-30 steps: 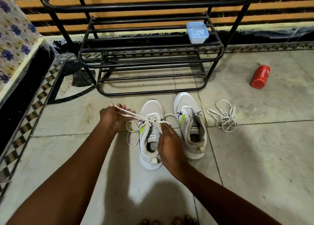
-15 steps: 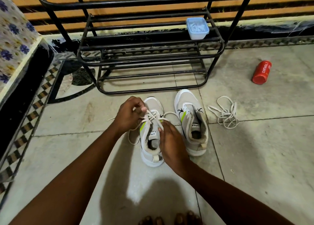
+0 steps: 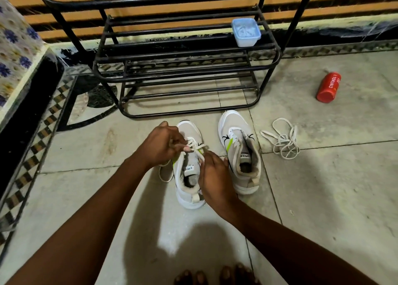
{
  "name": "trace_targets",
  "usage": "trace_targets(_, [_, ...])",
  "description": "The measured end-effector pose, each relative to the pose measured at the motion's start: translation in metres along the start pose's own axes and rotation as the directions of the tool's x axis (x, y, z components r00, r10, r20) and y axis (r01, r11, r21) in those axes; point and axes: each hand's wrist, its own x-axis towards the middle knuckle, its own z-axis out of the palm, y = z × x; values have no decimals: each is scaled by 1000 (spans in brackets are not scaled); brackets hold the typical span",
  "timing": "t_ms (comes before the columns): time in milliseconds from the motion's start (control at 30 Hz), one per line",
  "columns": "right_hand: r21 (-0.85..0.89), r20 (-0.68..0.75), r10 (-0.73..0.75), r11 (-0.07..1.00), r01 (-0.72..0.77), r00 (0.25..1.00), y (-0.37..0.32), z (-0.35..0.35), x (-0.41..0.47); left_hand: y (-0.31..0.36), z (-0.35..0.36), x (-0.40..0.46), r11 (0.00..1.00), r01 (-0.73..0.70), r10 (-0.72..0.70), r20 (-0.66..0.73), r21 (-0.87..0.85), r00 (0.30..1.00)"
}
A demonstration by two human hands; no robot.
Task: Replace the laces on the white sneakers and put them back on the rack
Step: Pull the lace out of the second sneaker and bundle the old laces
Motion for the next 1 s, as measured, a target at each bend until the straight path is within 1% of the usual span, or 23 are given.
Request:
trace_targets(67, [1,1,-2,1000,2,1000,0,0,0,-3,0,0,997,56,-59,-69,-50,996])
trace_targets(133, [7,2,-3,1000,3,1000,0,-2,0,-10,0,0,978,177,-194,-182,-107,964])
trace_targets(200, [24,12,0,1000,0,1000,-1,-3,-2,-12,3,-1,892,317,-416,-313,-321,854])
trace_targets(233, [45,21,-1,999,1,1000,-2,-3,-2,-10,5,-2,799,337,-536,-337,-498,774])
trace_targets(267, [73,25,-3,997,1,1000,-3,-2,-2,-7,5,-2,646,303,-654,-304,-701,693])
trace_targets(300, [101,30,-2,995,-1,1000,-2,-1,-2,-4,4,-1,432,216,-752,-217,-876,623])
trace_targets(333, [118,33,0,993,-4,999,-1,0,-2,0,2,0,141,79,-810,-69,-987,582])
trace_targets(367, [127,37,7,992,-11,999,-1,0,-2,4,-2,1,-140,-63,-813,78,-988,577])
trace_targets(400, [128,37,17,992,-21,999,0,-1,-1,5,-6,0,-314,-143,-791,175,-939,586])
trace_targets(433, [126,30,32,991,-35,999,1,-1,-1,3,-11,0,-347,-140,-782,203,-927,590])
trace_targets(467, [120,17,43,992,-45,999,3,-2,-1,-1,-13,-1,-207,-58,-806,136,-977,576])
trace_targets(500, [109,-2,45,993,-45,999,4,-1,-1,-8,-13,-4,61,71,-815,-8,-996,579])
trace_targets(533, [101,-17,44,994,-42,999,5,-2,-2,-14,-12,-9,361,202,-758,-160,-910,632])
trace_targets(567, [105,-18,44,994,-42,999,5,-1,-2,-21,-8,-13,604,302,-657,-247,-737,712])
trace_targets(600, [108,-15,38,993,-36,999,6,-1,-2,-25,-4,-16,753,360,-562,-253,-551,788])
trace_targets(633, [110,-16,25,994,-24,1000,6,0,-1,-25,1,-19,826,393,-504,-218,-404,836])
trace_targets(667, [110,-22,10,994,-8,1000,5,0,0,-22,4,-22,857,396,-470,-186,-331,863])
trace_targets(700, [119,-25,-1,993,3,1000,4,0,0,-17,8,-27,877,358,-426,-177,-320,887])
trace_targets(767, [151,-39,0,989,6,999,3,-2,2,-8,13,-35,931,157,-239,-226,-328,944])
trace_targets(833, [194,-68,-12,981,25,998,4,-4,4,-5,17,-39,969,3,-55,-204,-248,977])
trace_targets(867, [226,-78,-36,973,53,996,4,-4,7,-5,20,-40,980,-11,-19,-149,-198,989])
trace_targets(933, [279,-83,-108,952,127,991,7,-6,16,-5,32,-42,991,33,-35,-14,-127,999])
trace_targets(1000, [281,-47,-189,940,195,981,8,-8,32,-5,49,-47,994,47,-41,58,-97,997])
